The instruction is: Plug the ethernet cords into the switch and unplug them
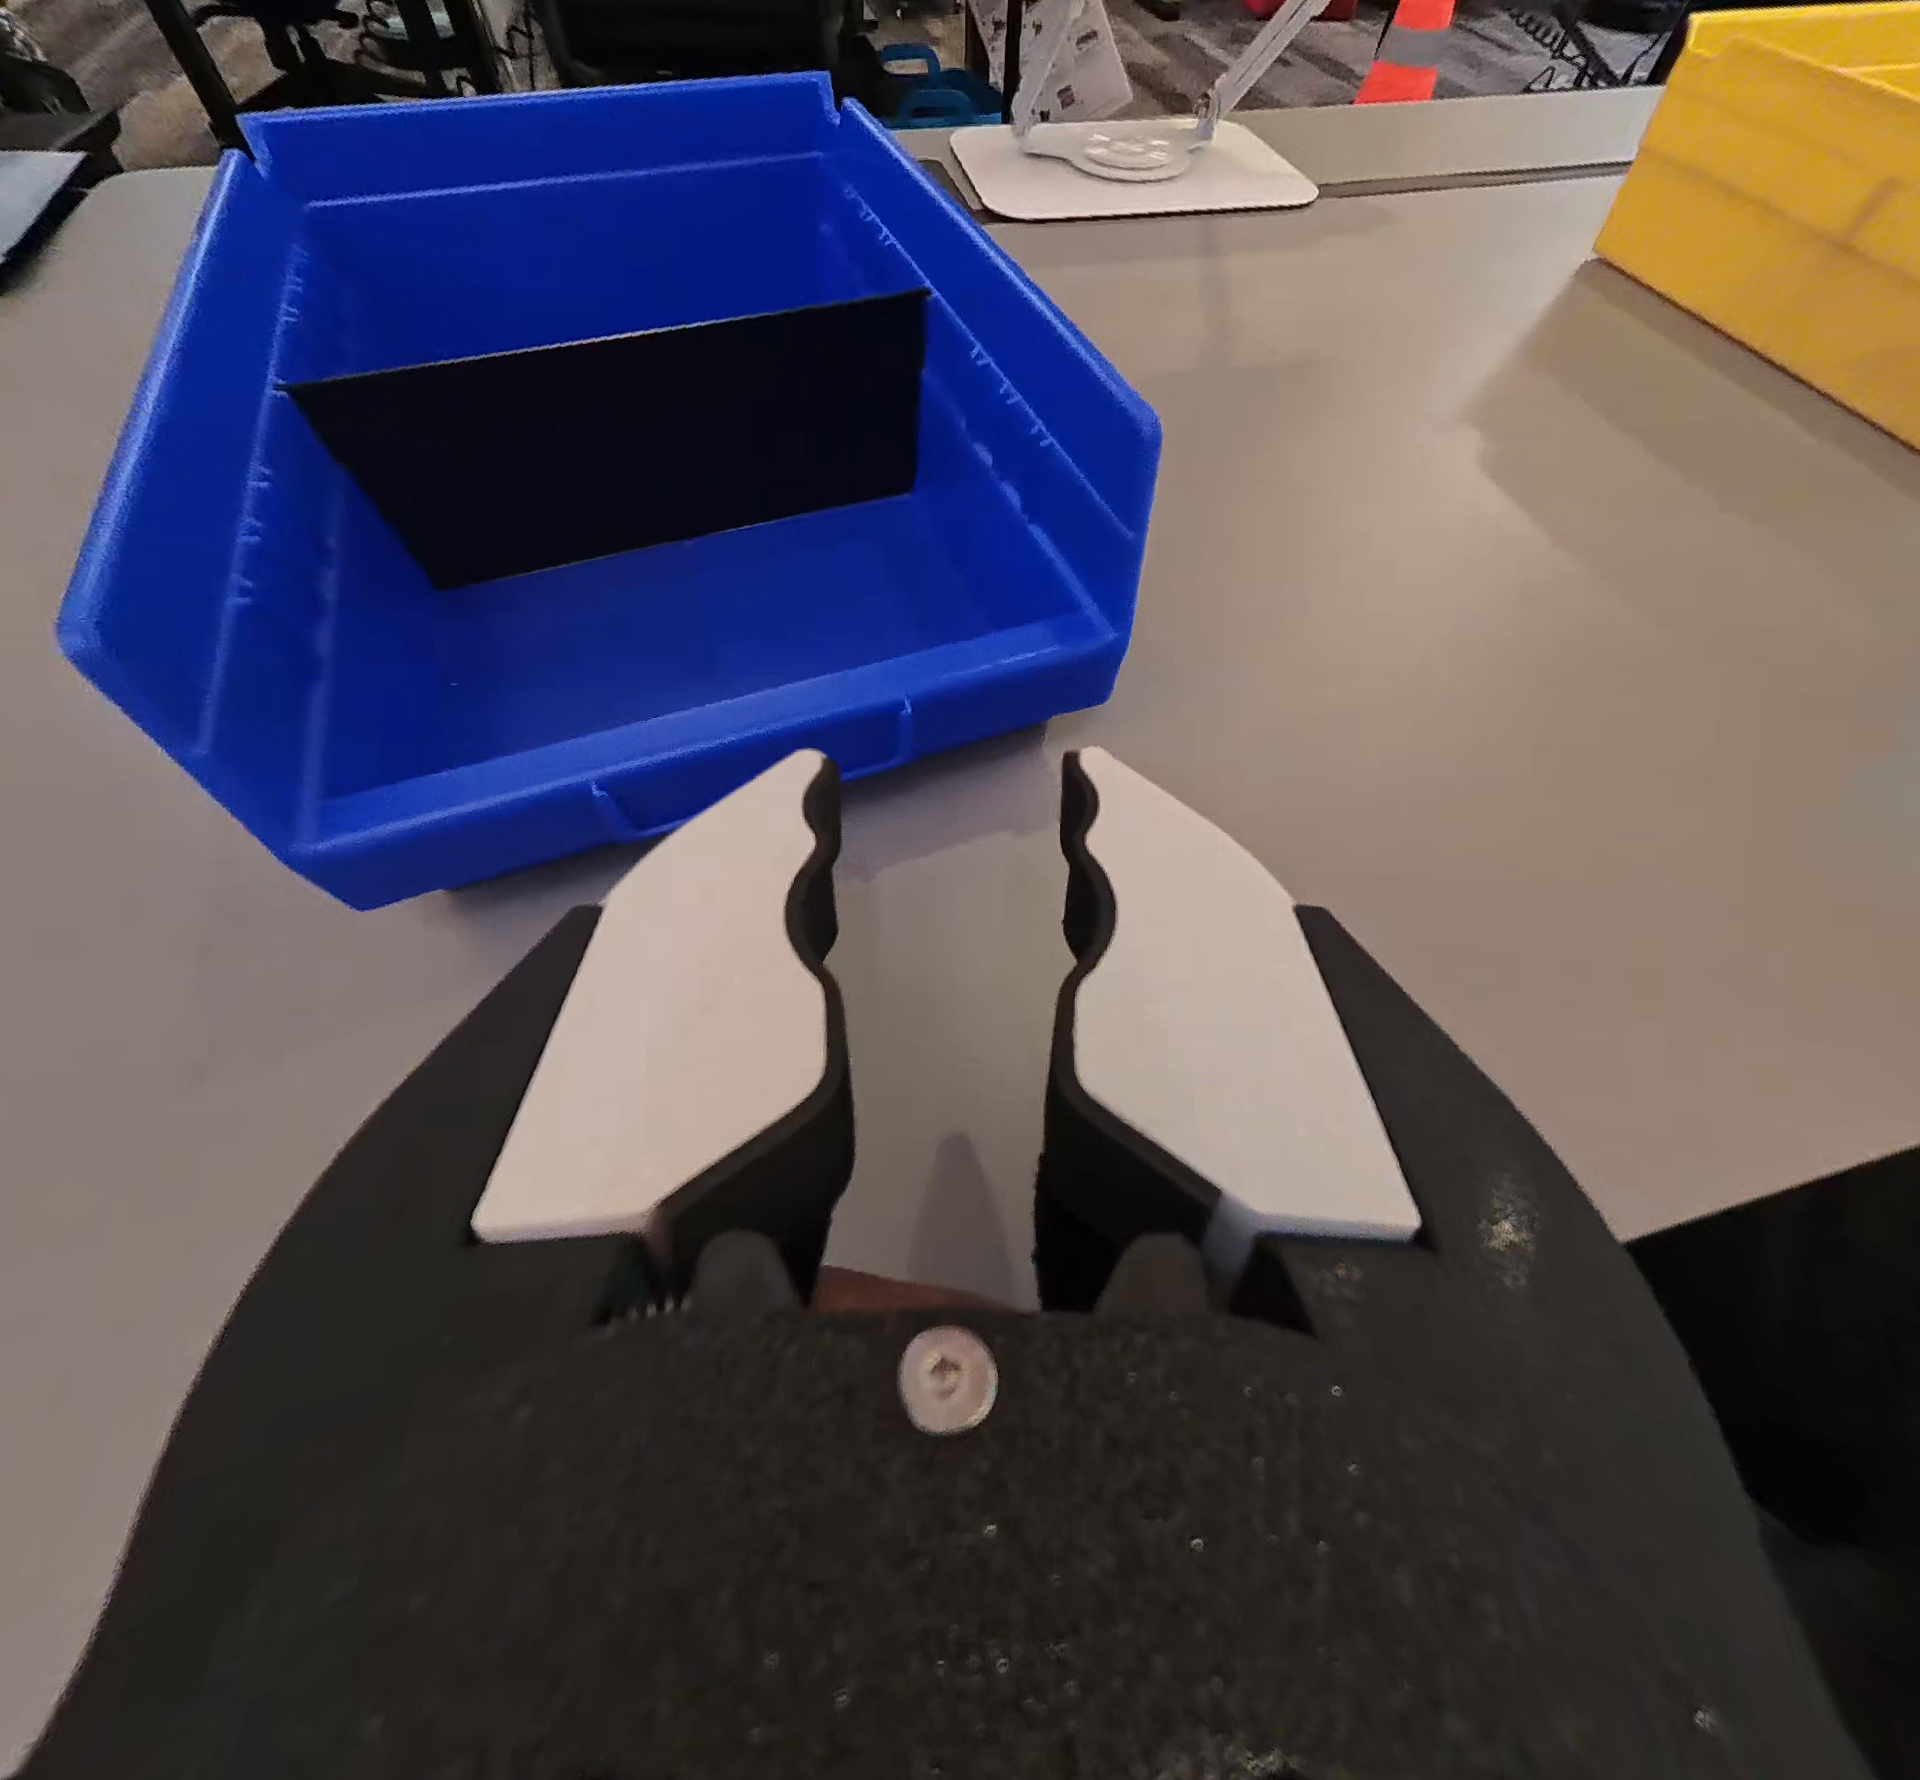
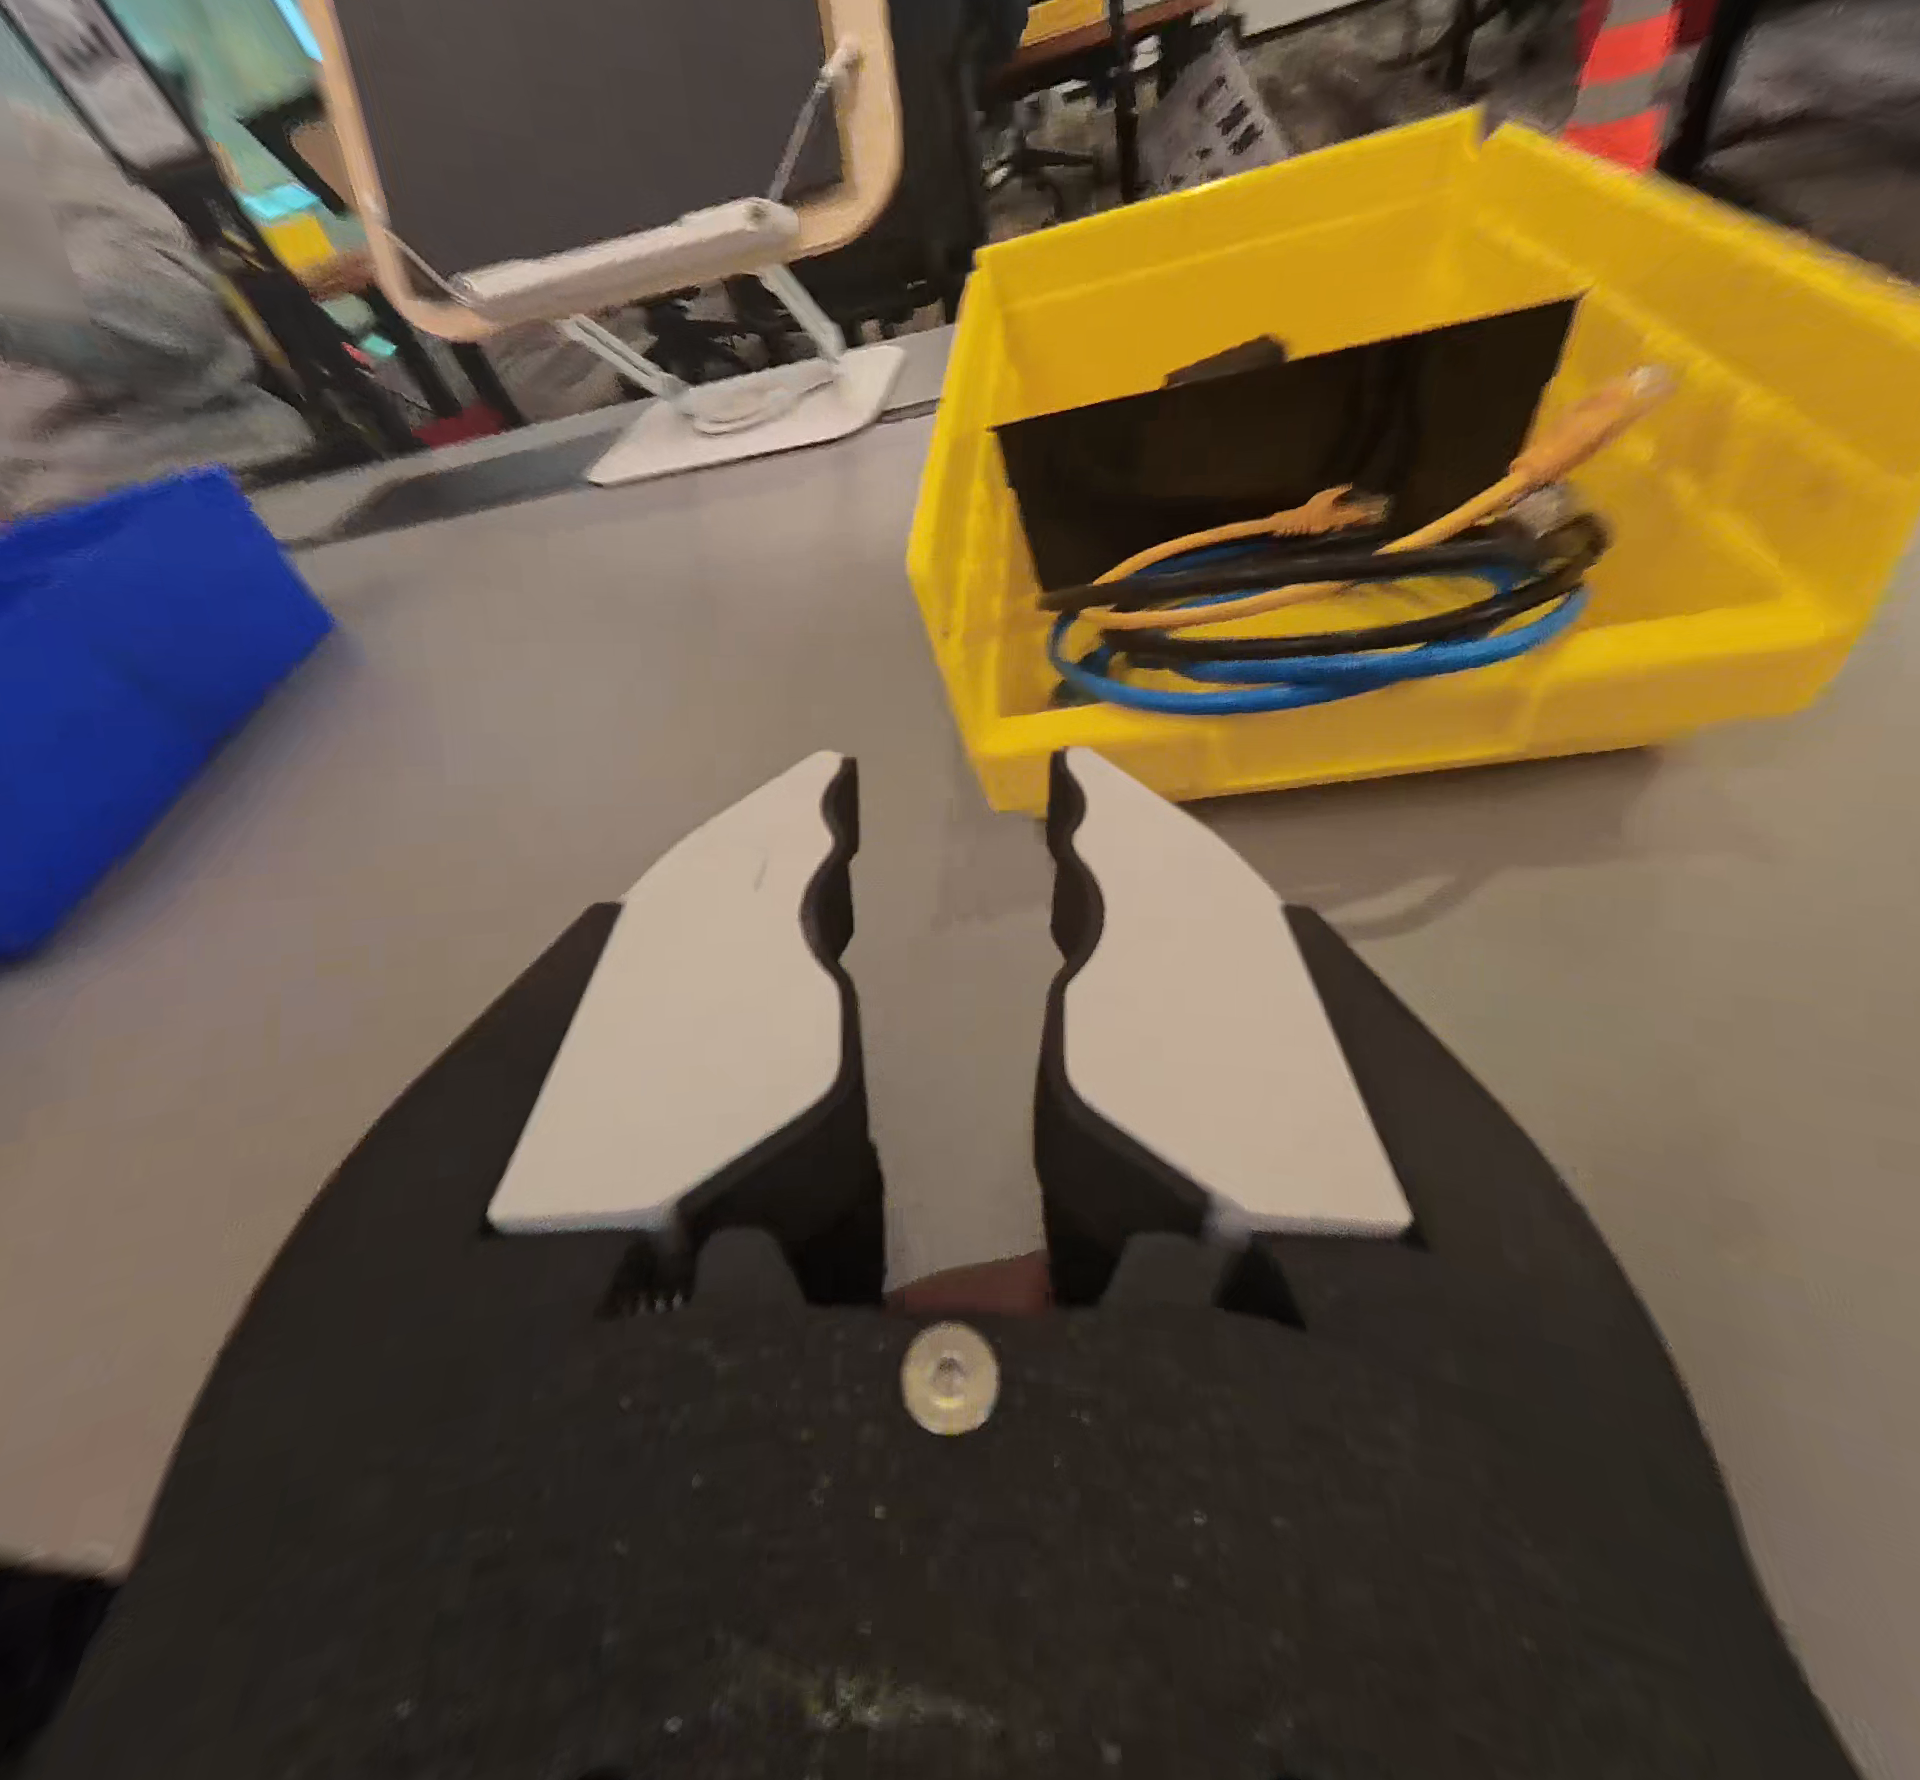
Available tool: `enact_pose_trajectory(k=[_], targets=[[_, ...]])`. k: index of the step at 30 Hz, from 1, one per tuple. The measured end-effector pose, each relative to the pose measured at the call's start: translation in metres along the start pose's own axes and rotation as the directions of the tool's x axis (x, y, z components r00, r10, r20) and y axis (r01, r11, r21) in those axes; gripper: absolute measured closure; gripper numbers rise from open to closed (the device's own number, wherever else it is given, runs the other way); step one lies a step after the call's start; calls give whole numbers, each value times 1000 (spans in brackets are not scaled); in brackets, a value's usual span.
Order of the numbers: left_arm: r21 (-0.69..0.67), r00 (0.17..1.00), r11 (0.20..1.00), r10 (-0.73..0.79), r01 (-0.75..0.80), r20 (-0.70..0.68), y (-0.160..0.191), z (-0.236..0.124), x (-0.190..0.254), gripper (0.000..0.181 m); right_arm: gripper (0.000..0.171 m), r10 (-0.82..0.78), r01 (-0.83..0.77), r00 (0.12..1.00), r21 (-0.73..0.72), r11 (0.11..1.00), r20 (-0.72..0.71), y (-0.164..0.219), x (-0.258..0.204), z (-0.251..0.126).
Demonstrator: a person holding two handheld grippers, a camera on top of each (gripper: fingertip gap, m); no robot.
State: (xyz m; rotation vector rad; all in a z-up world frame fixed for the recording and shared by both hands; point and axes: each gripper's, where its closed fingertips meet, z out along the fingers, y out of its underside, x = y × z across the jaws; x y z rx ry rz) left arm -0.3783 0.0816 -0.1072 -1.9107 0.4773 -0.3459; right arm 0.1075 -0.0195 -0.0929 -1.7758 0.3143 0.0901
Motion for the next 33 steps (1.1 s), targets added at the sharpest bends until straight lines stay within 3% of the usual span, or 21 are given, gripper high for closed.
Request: enact_pose_trajectory(k=[4, 8, 24, 28, 33], targets=[[-16, 999, 999, 45, -45, 26, 3, 5, -3, 141, 137, -224, 222, 969, -30, 975, -100, 4, 24, 6], [-29, 998, 997, 67, -67, 16, 6, 4, 4, 141, 137, -165, 163, 985, -40, 986, -56, 9, 20, 8], [-99, 988, 983, 148, -152, -44, 21, 9, 25, 140, 132, -216, 213, 975, -61, 975, -45, 16, 17, 11], [-121, 982, 975, 183, -187, -36, 26, 11, 24, 140, 117, -235, 238, 971, -99, 966, 44, 24, 2, 28], [-145, 977, 966, 209, -213, -43, 30, 14, 27, 140, 114, -272, 271, 962, -103, 957, 4, 5, 5, 66]])
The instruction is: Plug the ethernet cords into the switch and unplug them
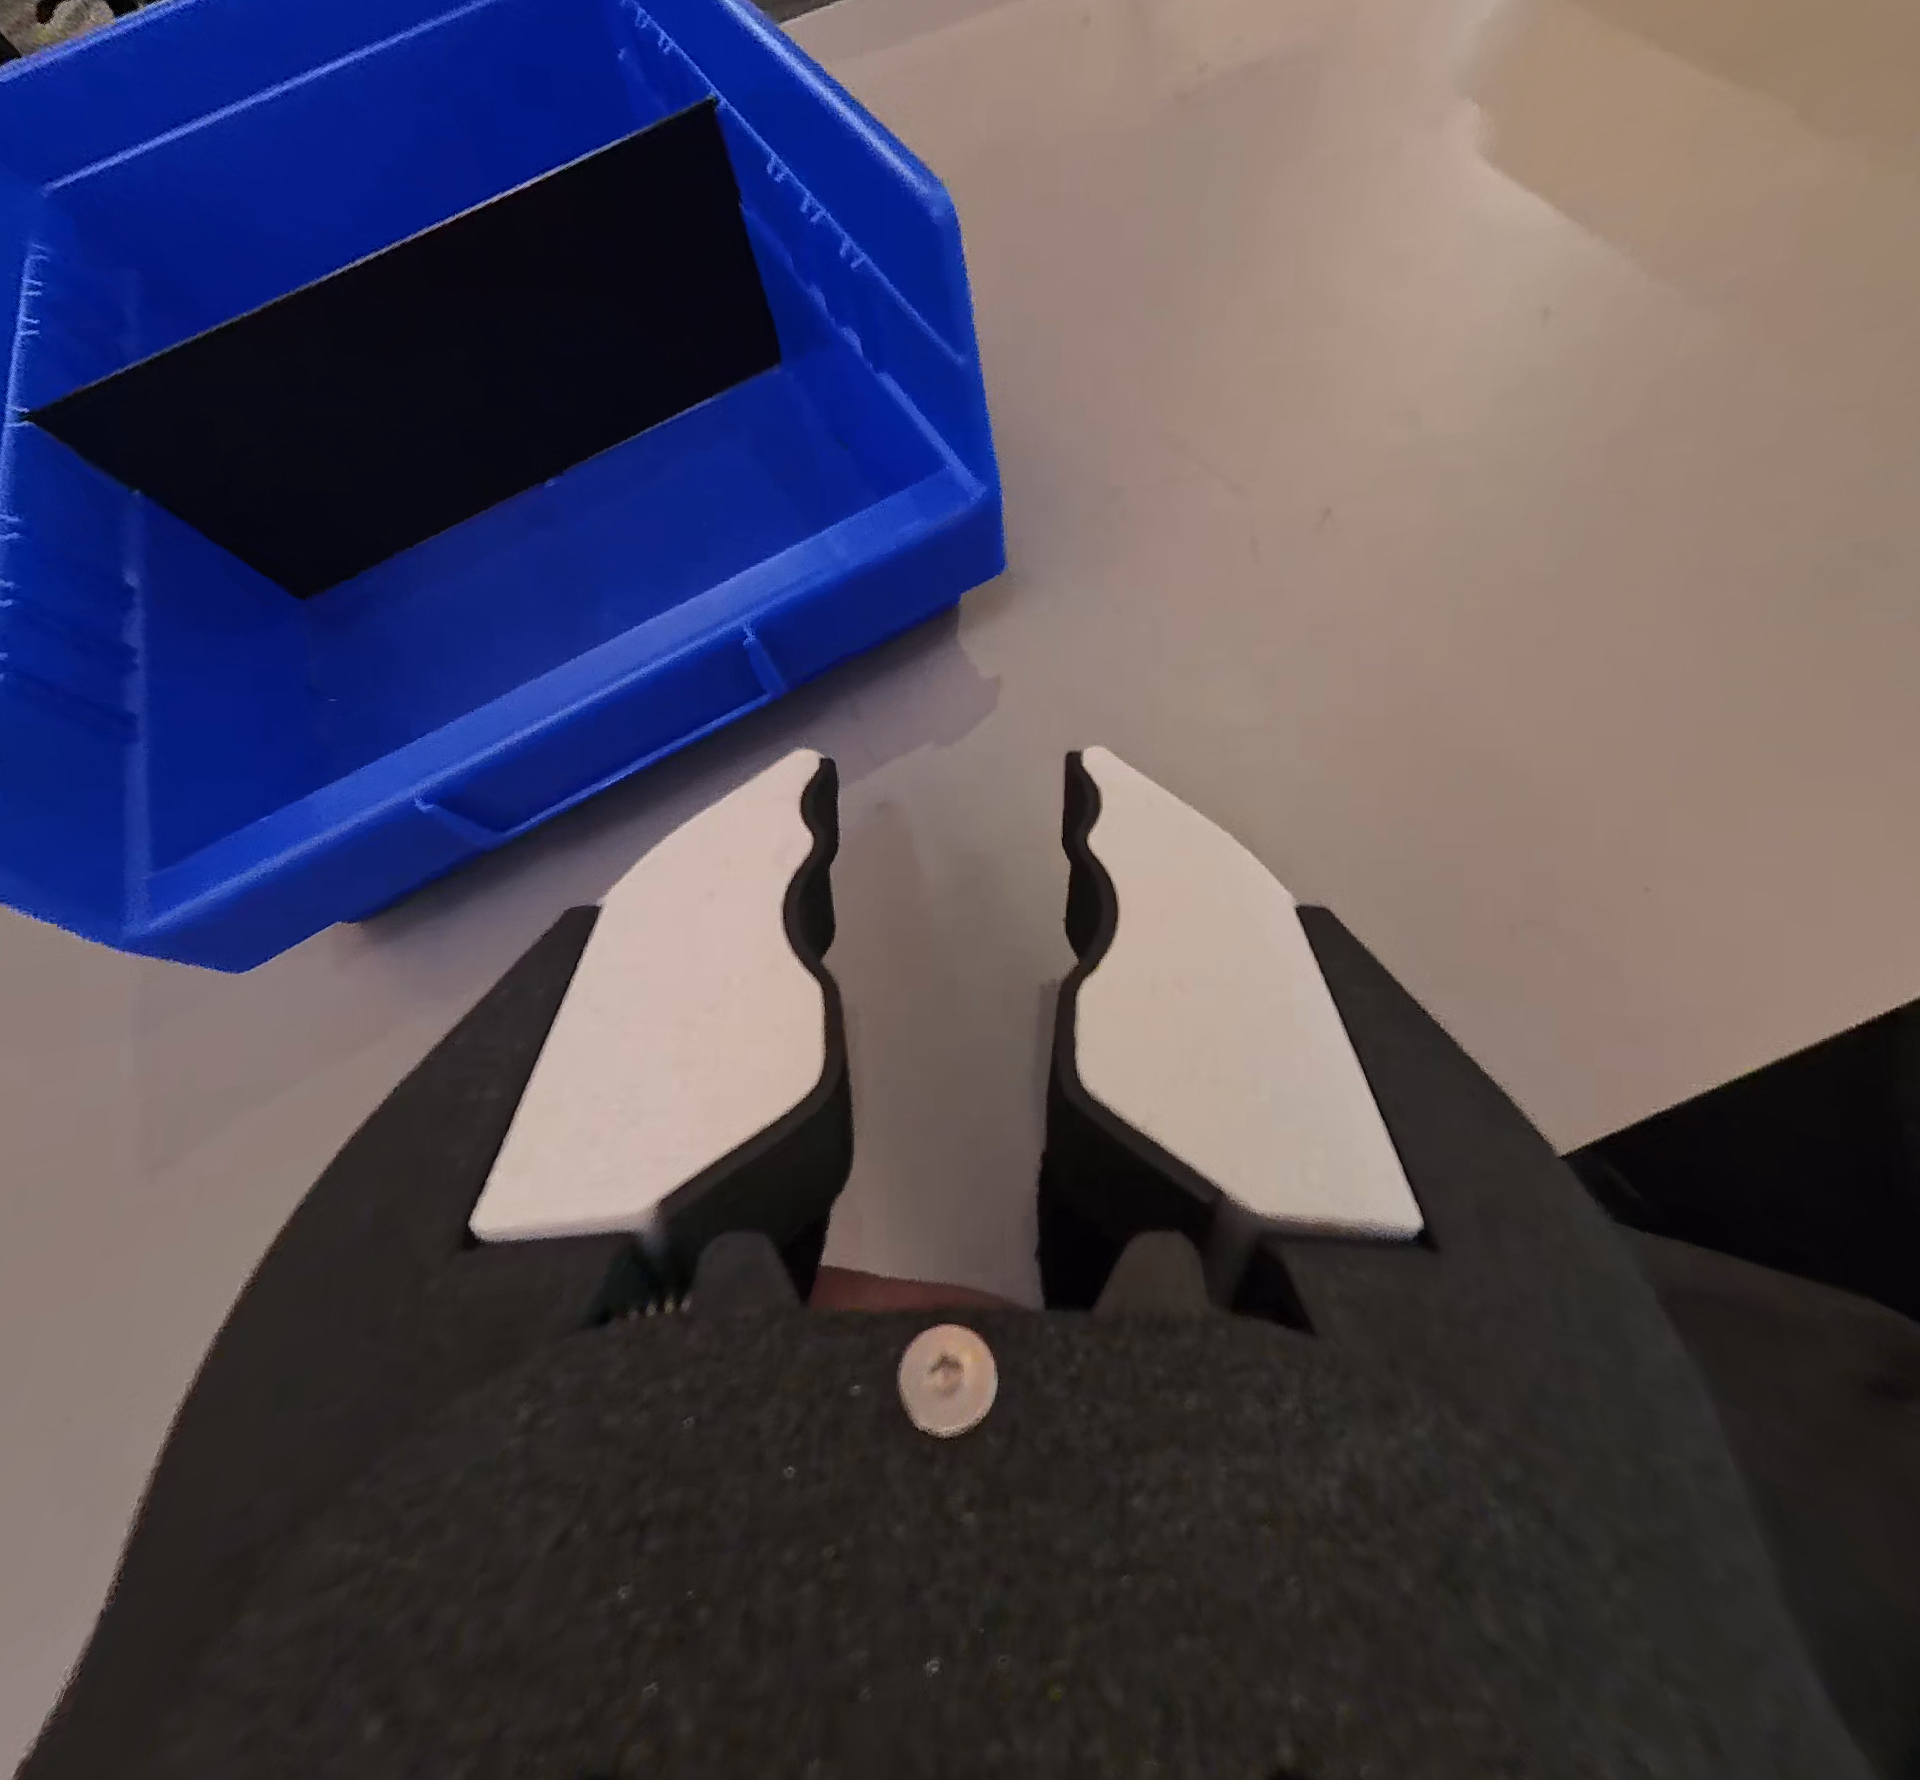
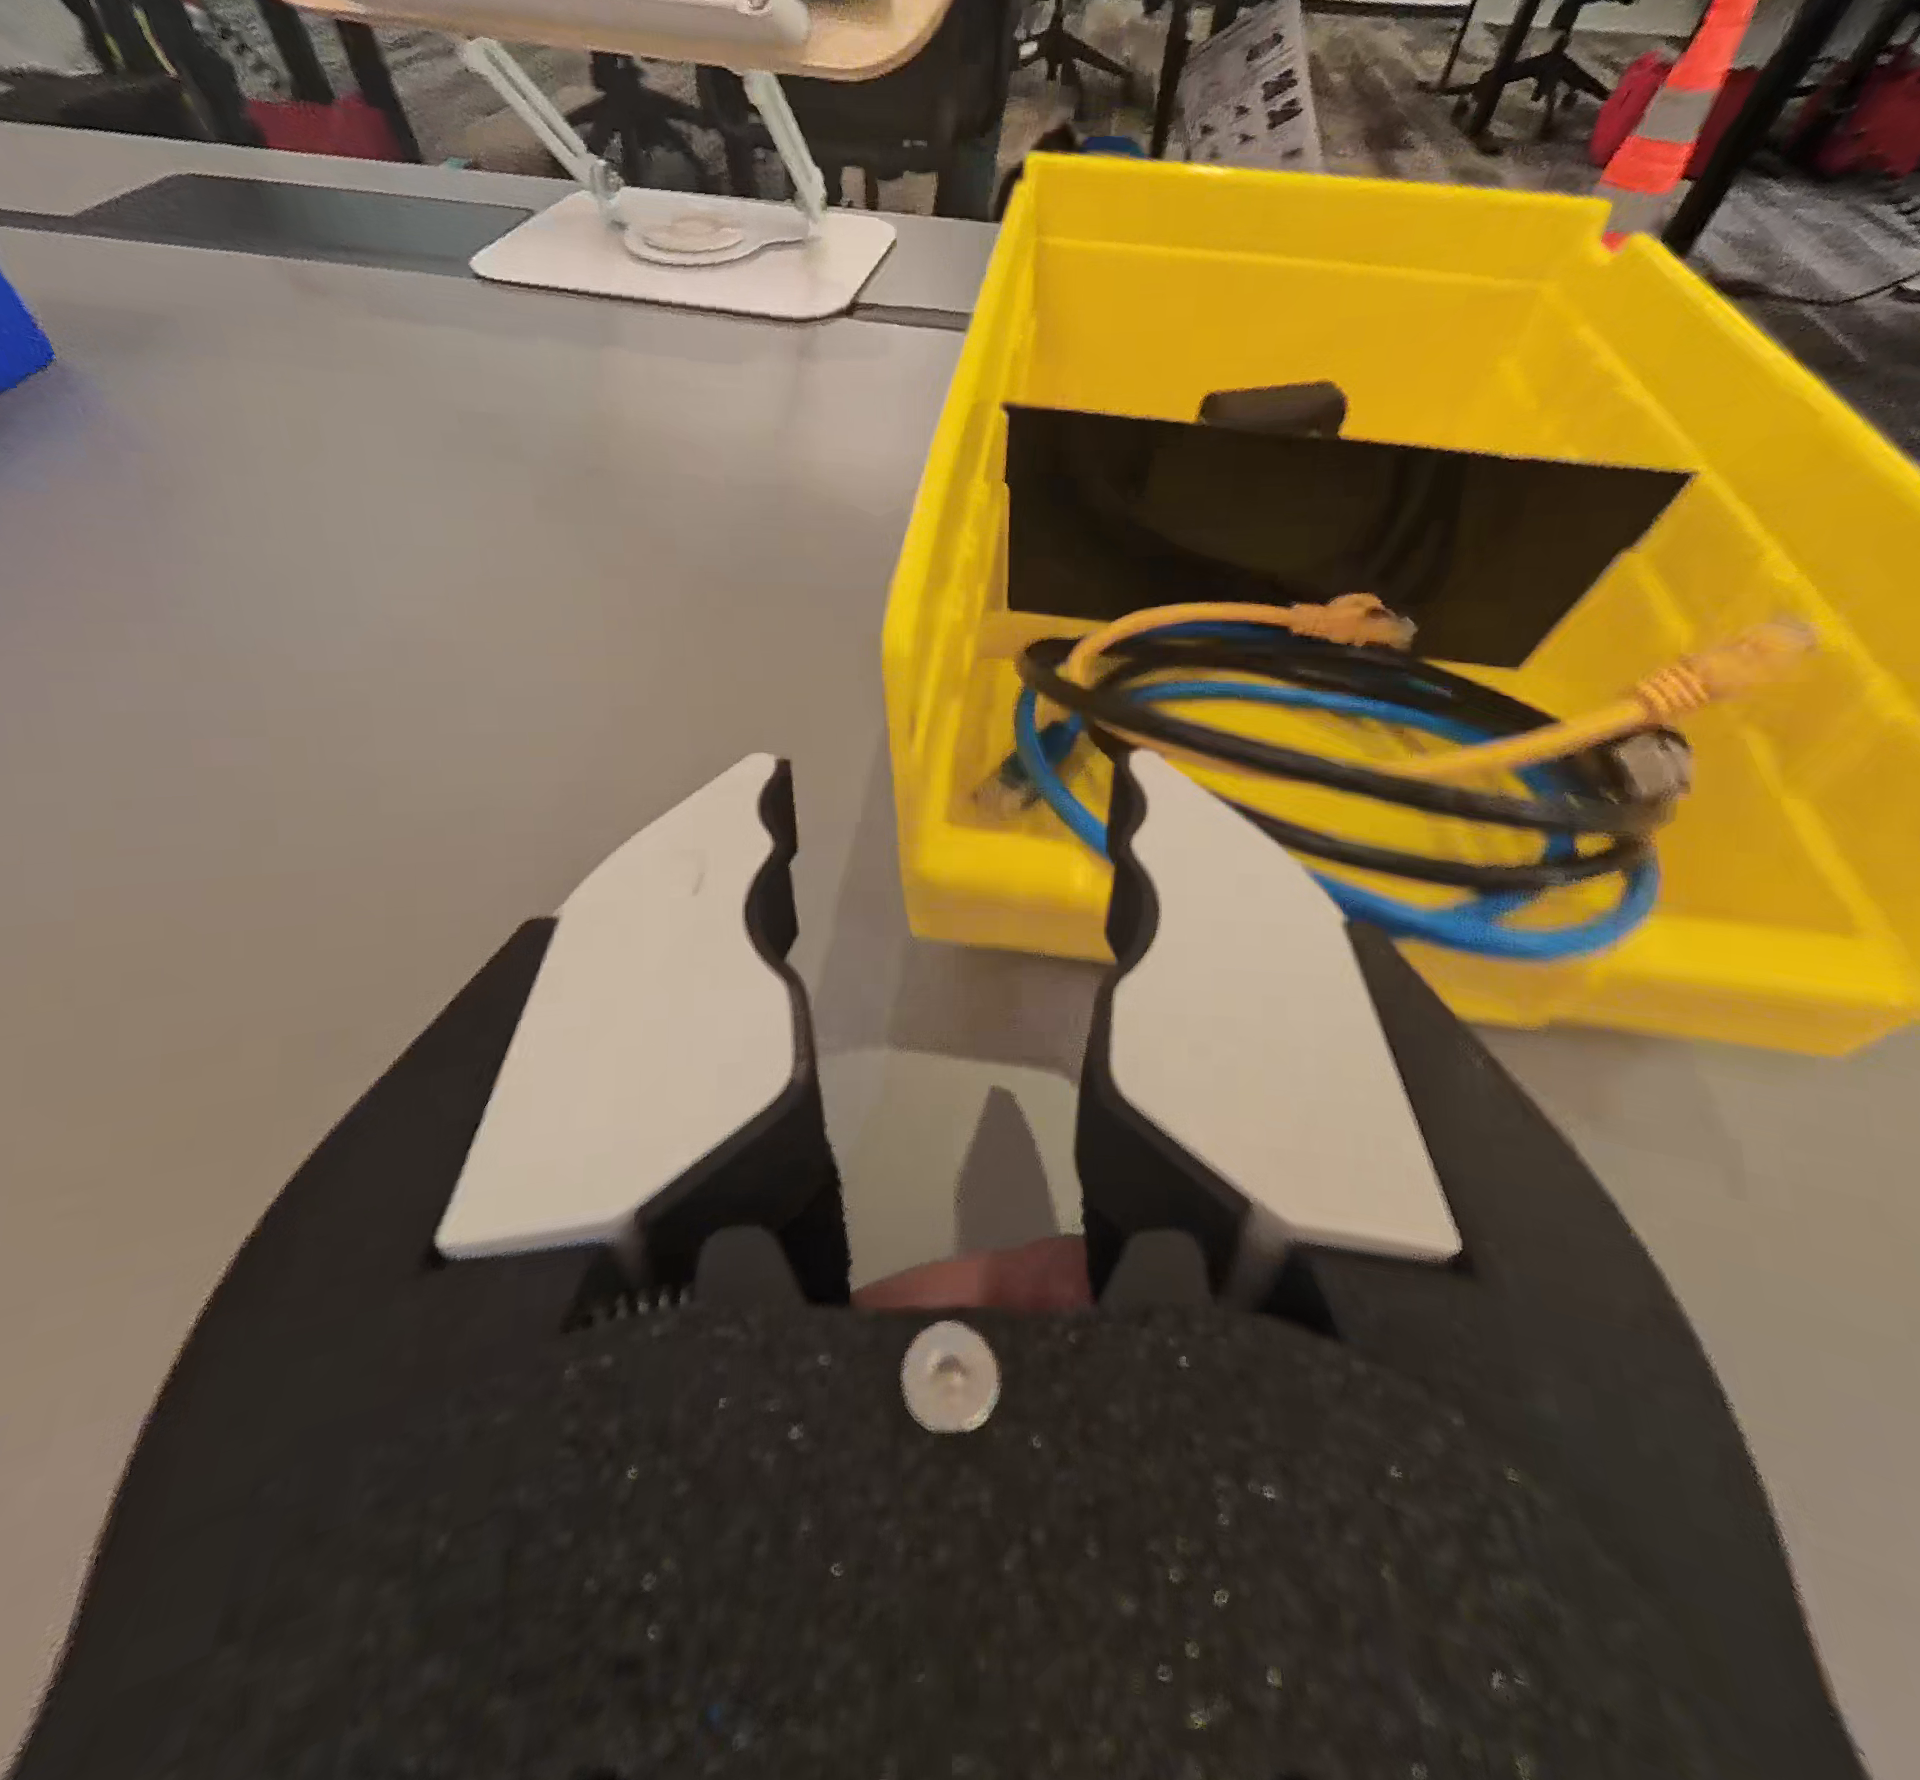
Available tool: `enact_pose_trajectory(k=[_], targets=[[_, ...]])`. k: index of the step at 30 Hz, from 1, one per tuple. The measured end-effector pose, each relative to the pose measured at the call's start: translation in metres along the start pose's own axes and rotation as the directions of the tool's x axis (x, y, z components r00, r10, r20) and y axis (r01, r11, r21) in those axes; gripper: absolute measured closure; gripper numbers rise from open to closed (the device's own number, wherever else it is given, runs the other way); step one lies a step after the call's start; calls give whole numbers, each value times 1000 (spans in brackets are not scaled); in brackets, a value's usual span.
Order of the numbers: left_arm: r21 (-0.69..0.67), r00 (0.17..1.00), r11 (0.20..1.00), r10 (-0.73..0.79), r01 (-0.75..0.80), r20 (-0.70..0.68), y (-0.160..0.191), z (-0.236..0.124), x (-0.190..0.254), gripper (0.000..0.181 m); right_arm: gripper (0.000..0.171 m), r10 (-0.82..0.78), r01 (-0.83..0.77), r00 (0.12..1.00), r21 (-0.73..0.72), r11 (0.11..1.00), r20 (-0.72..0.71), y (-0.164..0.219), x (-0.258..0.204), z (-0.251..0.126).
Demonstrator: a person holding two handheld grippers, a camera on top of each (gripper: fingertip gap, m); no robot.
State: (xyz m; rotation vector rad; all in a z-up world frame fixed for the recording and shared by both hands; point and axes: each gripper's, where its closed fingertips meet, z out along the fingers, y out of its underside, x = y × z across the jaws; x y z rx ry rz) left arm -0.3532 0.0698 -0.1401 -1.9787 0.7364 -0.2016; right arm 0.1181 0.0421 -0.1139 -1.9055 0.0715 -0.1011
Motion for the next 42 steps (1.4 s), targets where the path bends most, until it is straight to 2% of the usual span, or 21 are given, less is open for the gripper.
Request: enact_pose_trajectory(k=[5, 6, 8, 11, 13, 16, 18, 20, 23, 26, 30, 32, 35, 37, 38, 39, 40, 42], targets=[[-4, 1000, 1000, 1, -1, -6, 1, 3, 3, 140, 110, 61, -49, 992, -108, 993, 106, 2, -31, 39], [-4, 1000, 1000, 5, -5, -13, 1, 5, 5, 139, 100, 80, -66, 990, -117, 991, 120, 2, -39, 42], [2, 1000, 1000, 12, -12, -28, 0, 7, 11, 131, 94, 70, -57, 989, -102, 993, 130, 1, -53, 41], [23, 996, 1000, -7, 9, -85, -7, 11, 29, 127, 103, 15, 14, 972, -119, 993, 234, 6, -88, 26], [41, 988, 997, -53, 59, -147, -17, 15, 51, 127, 125, -20, 56, 952, -110, 992, 307, 4, -110, 8], [70, 954, 985, -133, 157, -268, -42, 25, 97, 127, 123, -37, 51, 933, -29, 998, 357, -16, -129, -24], [73, 927, 984, -130, 165, -351, -60, 35, 136, 126, 120, -51, 45, 932, 24, 999, 358, -34, -127, -44], [86, 925, 988, -86, 126, -371, -78, 47, 168, 126, 118, -57, 34, 945, 77, 996, 322, -54, -112, -59], [114, 926, 993, 30, 14, -375, -107, 65, 212, 124, 117, 28, -36, 991, 66, 997, 130, -63, -53, -73], [156, 933, 986, 111, -61, -341, -133, 85, 240, 121, 117, 153, -151, 987, 61, 987, -40, -37, -8, -89], [115, 947, 993, 61, -26, -317, -148, 119, 254, 121, 111, 159, -166, 949, -4, 986, -273, 16, 29, -95], [84, 951, 996, 52, -28, -305, -150, 135, 255, 133, 127, 222, -212, 952, 66, 975, -213, 13, 22, -89], [14, 954, 999, 37, -34, -296, -147, 152, 252, 163, 129, 271, -287, 943, -62, 956, -191, 31, 10, -71], [-28, 943, 1000, -4, -6, -334, -146, 154, 252, 168, 134, 262, -293, 944, -146, 945, -200, 47, 3, -62], [-40, 932, 999, -19, 5, -362, -145, 153, 253, 171, 147, 273, -309, 937, -152, 939, -218, 51, 3, -59], [-35, 930, 999, -18, 5, -367, -146, 152, 253, 173, 146, 284, -318, 934, -142, 937, -218, 52, 3, -57], [-30, 937, 999, 1, -12, -351, -145, 152, 251, 174, 154, 292, -330, 924, -131, 935, -247, 50, 6, -57], [-11, 946, 999, 27, -32, -324, -145, 148, 248, 174, 165, 201, -256, 928, -147, 955, -315, 44, 10, -58]])
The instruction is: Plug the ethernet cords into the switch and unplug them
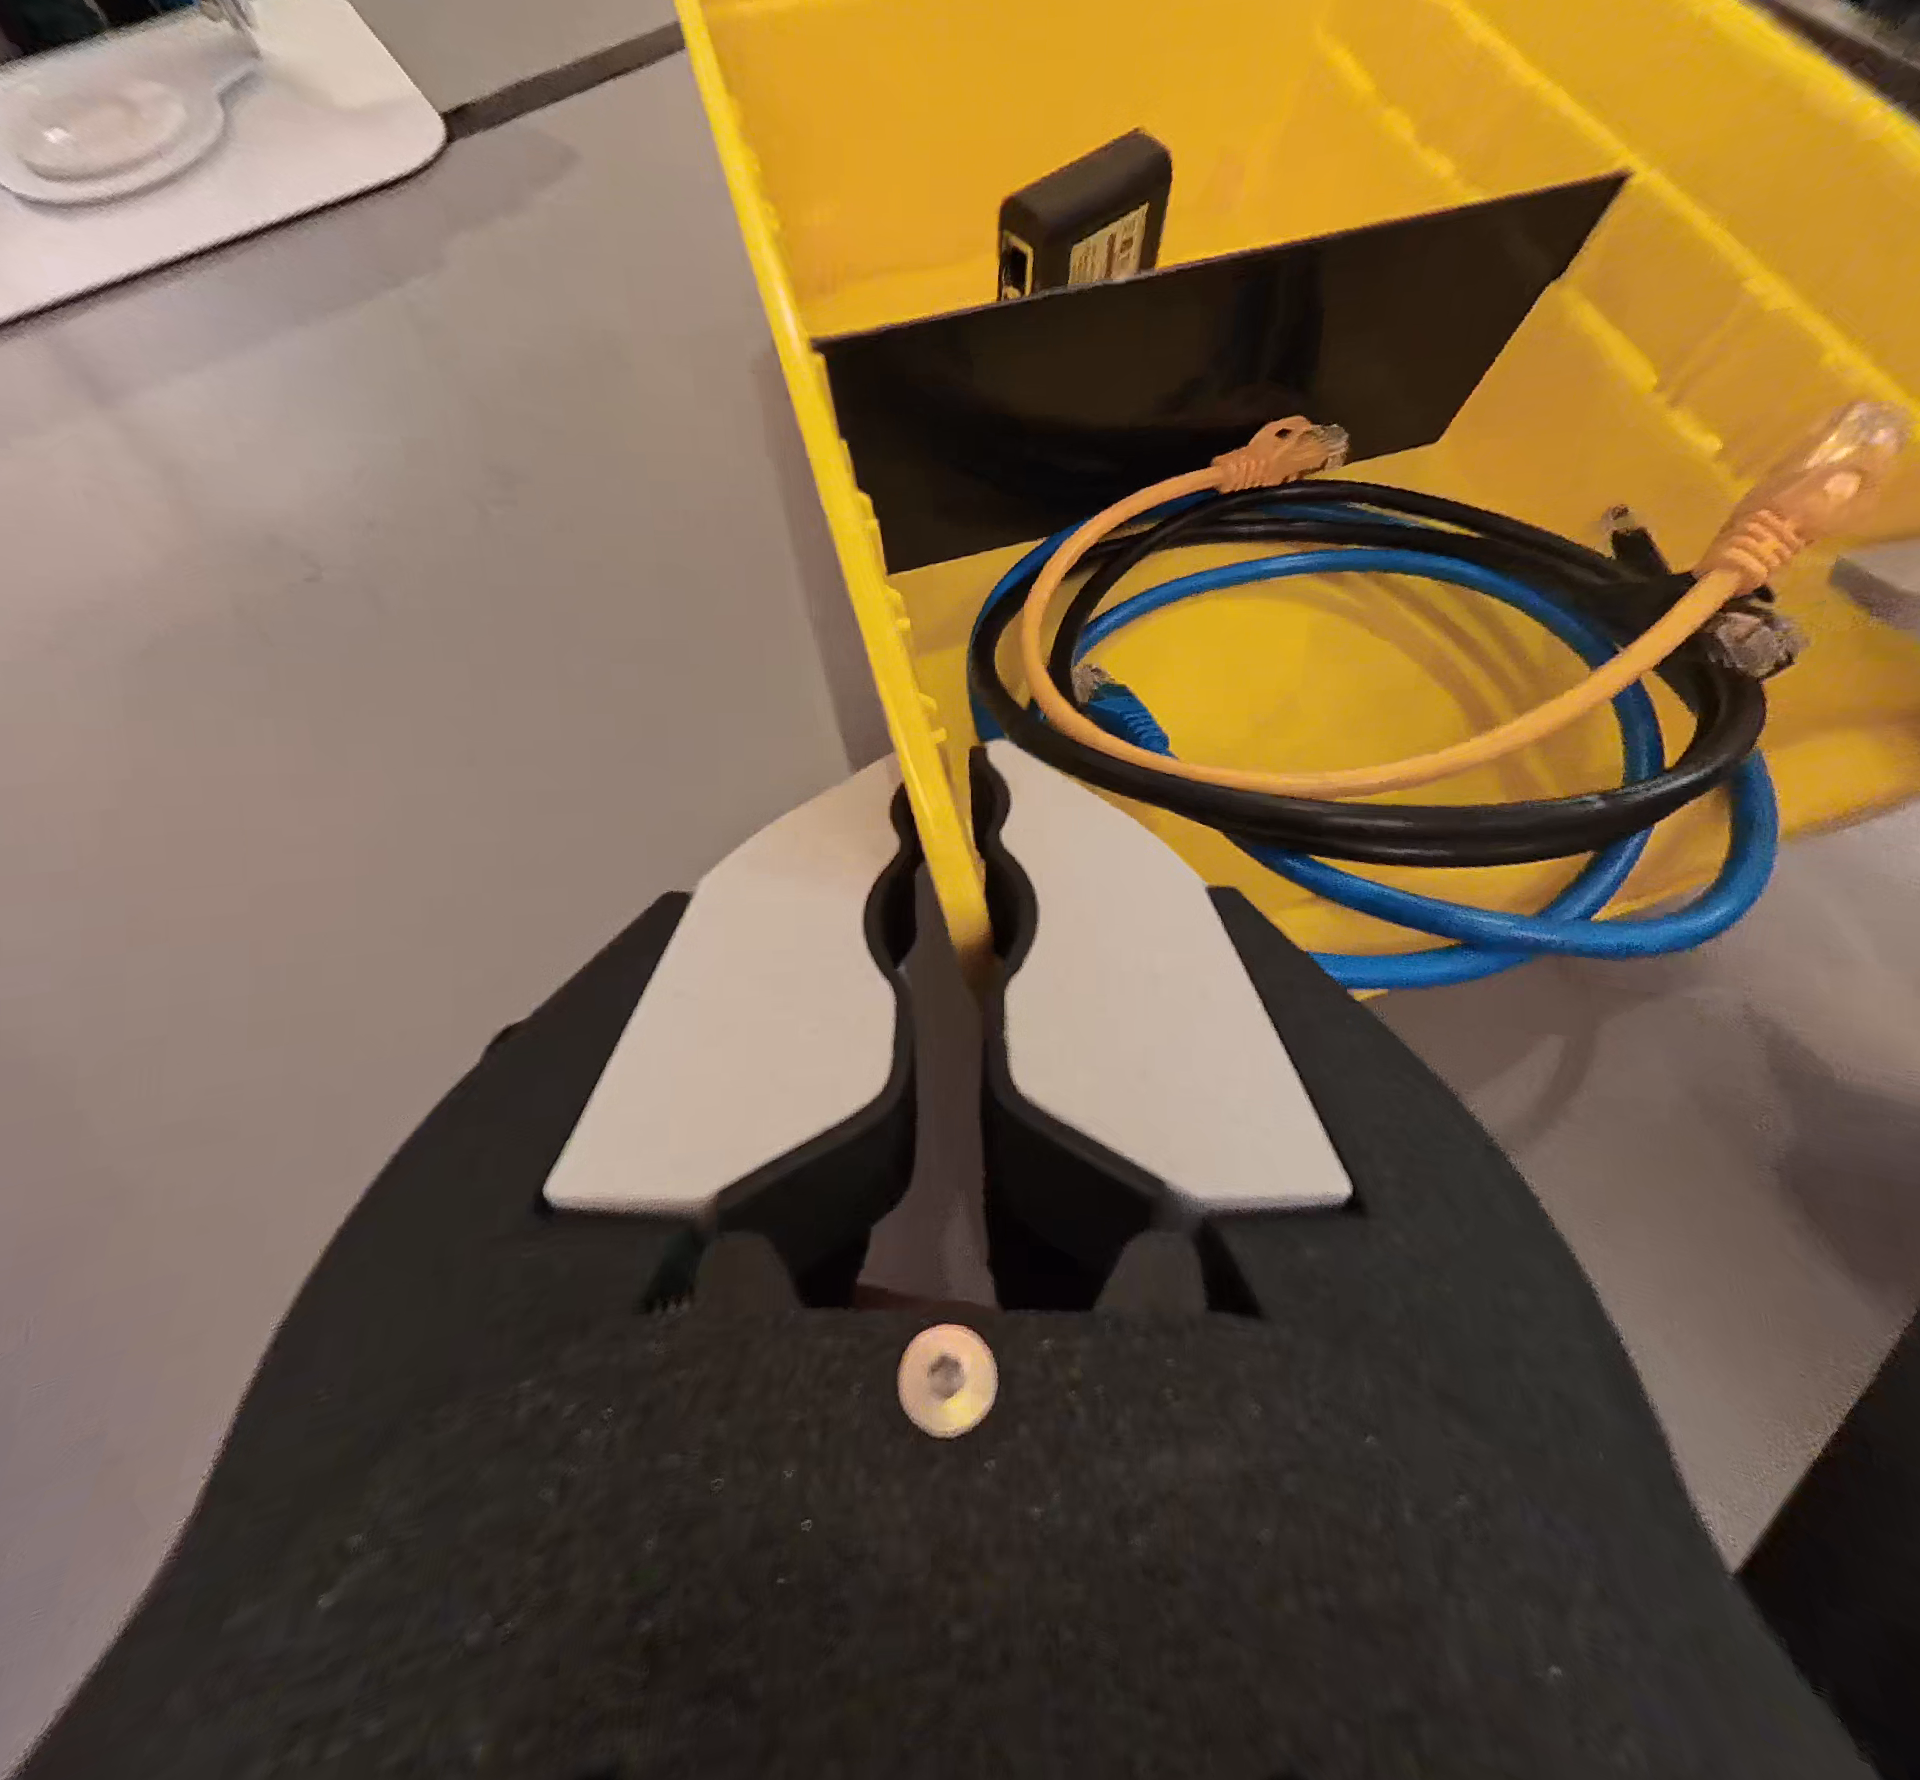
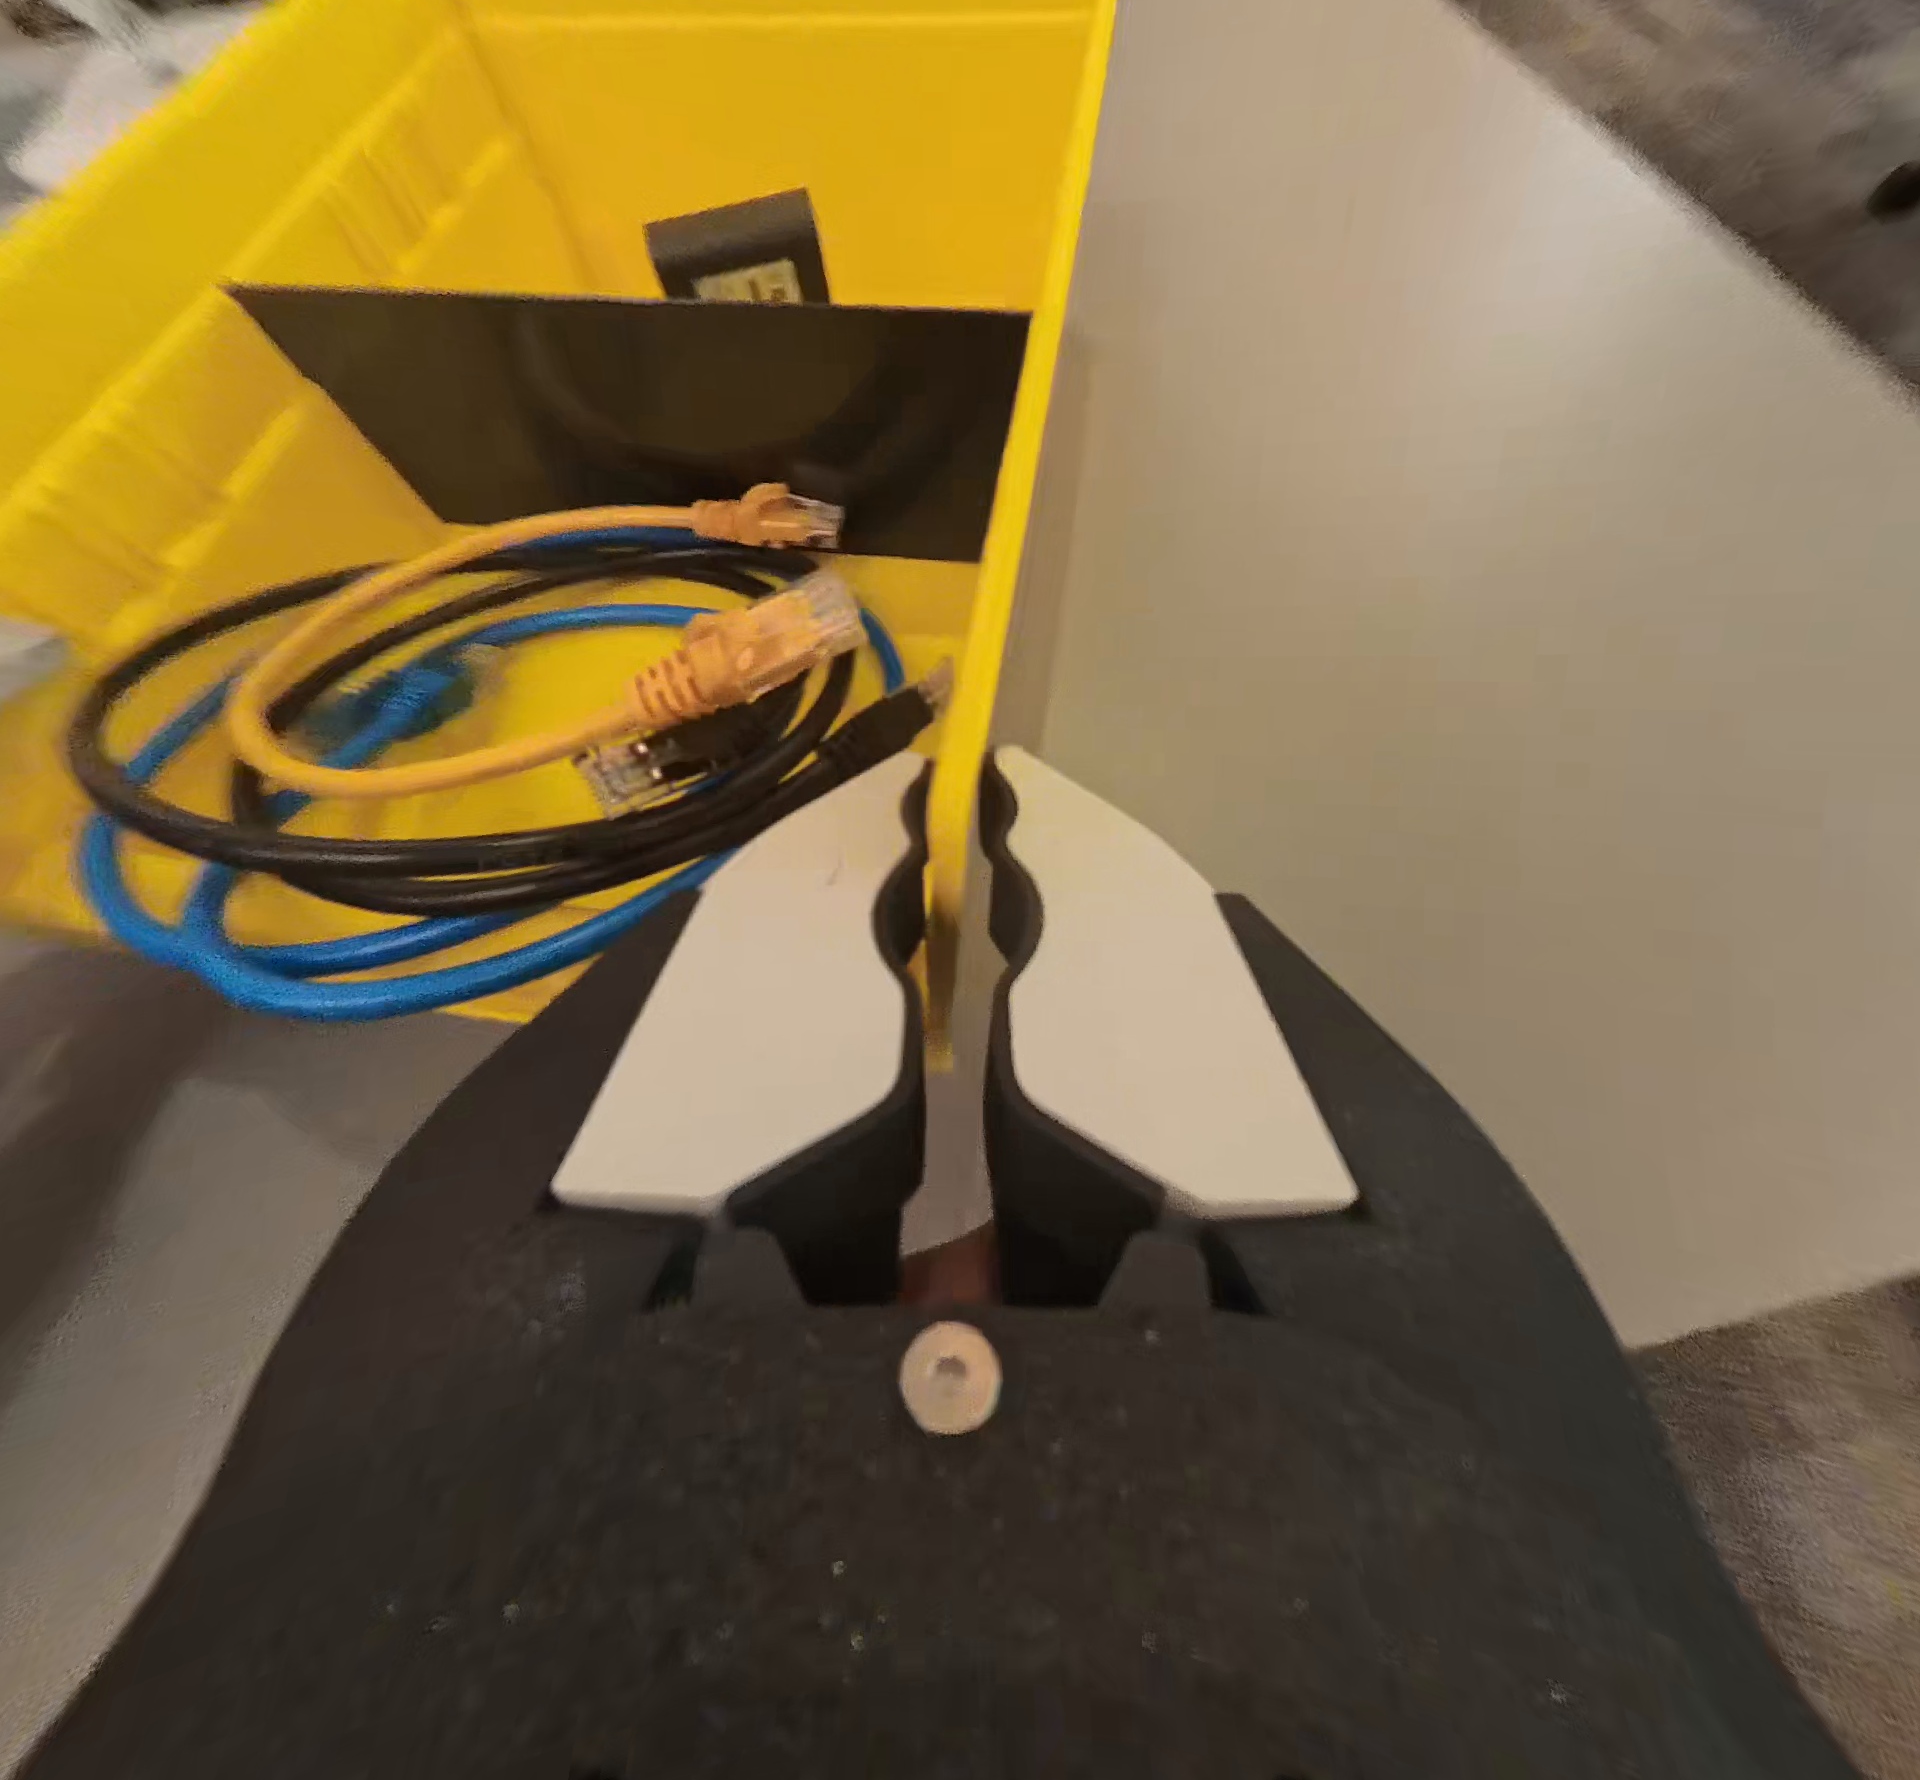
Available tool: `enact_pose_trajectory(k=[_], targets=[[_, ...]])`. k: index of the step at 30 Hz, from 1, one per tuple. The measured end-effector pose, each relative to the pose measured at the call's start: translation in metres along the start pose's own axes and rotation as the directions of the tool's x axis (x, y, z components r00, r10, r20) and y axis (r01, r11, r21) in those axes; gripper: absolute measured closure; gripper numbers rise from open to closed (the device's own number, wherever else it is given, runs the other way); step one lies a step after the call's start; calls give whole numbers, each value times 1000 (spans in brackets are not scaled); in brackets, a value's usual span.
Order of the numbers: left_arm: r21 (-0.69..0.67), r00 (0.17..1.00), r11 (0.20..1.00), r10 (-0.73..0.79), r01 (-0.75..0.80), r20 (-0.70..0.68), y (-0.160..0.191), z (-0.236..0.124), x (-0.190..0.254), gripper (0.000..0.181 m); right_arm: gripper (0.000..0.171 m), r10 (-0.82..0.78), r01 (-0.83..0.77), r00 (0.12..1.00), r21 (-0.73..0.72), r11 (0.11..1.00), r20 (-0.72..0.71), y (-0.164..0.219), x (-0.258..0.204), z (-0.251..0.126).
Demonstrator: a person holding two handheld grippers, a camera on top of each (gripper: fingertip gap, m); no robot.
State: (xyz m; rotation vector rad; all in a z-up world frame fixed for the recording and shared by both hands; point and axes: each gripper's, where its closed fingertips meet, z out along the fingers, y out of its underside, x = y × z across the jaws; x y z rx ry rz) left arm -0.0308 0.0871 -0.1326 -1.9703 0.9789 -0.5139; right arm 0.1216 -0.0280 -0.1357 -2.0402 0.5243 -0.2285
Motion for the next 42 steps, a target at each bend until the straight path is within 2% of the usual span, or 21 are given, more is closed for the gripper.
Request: enact_pose_trajectory(k=[2, 6, 9, 12, 16, 18, 20, 22, 23, 25, 27, 30, 33, 35, 37, 42], targets=[[3, 1000, 1000, -8, 8, 27, 2, -9, -8, 174, 168, -80, 82, 996, 42, 996, -46, -11, -9, -5], [51, 992, 998, -46, 40, 121, 2, -43, -54, 175, 168, -134, 131, 991, 144, 981, 12, -36, -62, -9], [90, 968, 995, -67, 46, 240, 1, -80, -102, 174, 168, -164, 138, 979, 194, 971, 124, -52, -118, 1], [79, 936, 994, -101, 79, 336, 15, -105, -144, 174, 168, -197, 156, 953, 184, 971, 229, -51, -172, 20], [54, 904, 994, -111, 97, 413, 38, -109, -172, 173, 167, -239, 204, 935, 154, 967, 261, -34, -205, 45], [31, 904, 989, -145, 145, 403, 54, -100, -174, 173, 166, -227, 206, 934, 105, 973, 275, -18, -207, 52], [45, 899, 983, -181, 178, 399, 66, -95, -174, 172, 168, -239, 202, 928, 153, 967, 287, -21, -208, 49], [62, 913, 981, -195, 185, 358, 66, -97, -165, 165, 162, -316, 286, 908, 146, 947, 275, -20, -205, 47], [70, 919, 976, -218, 206, 329, 65, -101, -159, 158, 161, -362, 331, 887, 154, 931, 287, -21, -203, 43], [96, 928, 957, -290, 275, 235, 62, -120, -142, 140, 145, -429, 384, 850, 200, 901, 304, -27, -197, 24], [121, 934, 947, -314, 296, 171, 62, -154, -132, 134, 141, -468, 402, 810, 246, 882, 354, -27, -193, -3], [182, 904, 942, -323, 280, 279, 83, -222, -164, 134, 139, -413, 365, 770, 196, 910, 486, -3, -191, -34], [194, 825, 931, -363, 308, 433, 126, -279, -229, 134, 133, -270, 307, 723, 54, 950, 636, 37, -199, -56], [166, 764, 934, -354, 316, 539, 154, -302, -274, 134, 132, -187, 289, 684, -26, 957, 706, 58, -212, -70], [136, 755, 938, -337, 318, 563, 168, -303, -306, 132, 132, -161, 296, 646, -52, 954, 746, 71, -227, -80], [118, 793, 920, -382, 373, 475, 166, -258, -357, 130, 132, -256, 403, 542, 20, 915, 800, 87, -271, -105]])
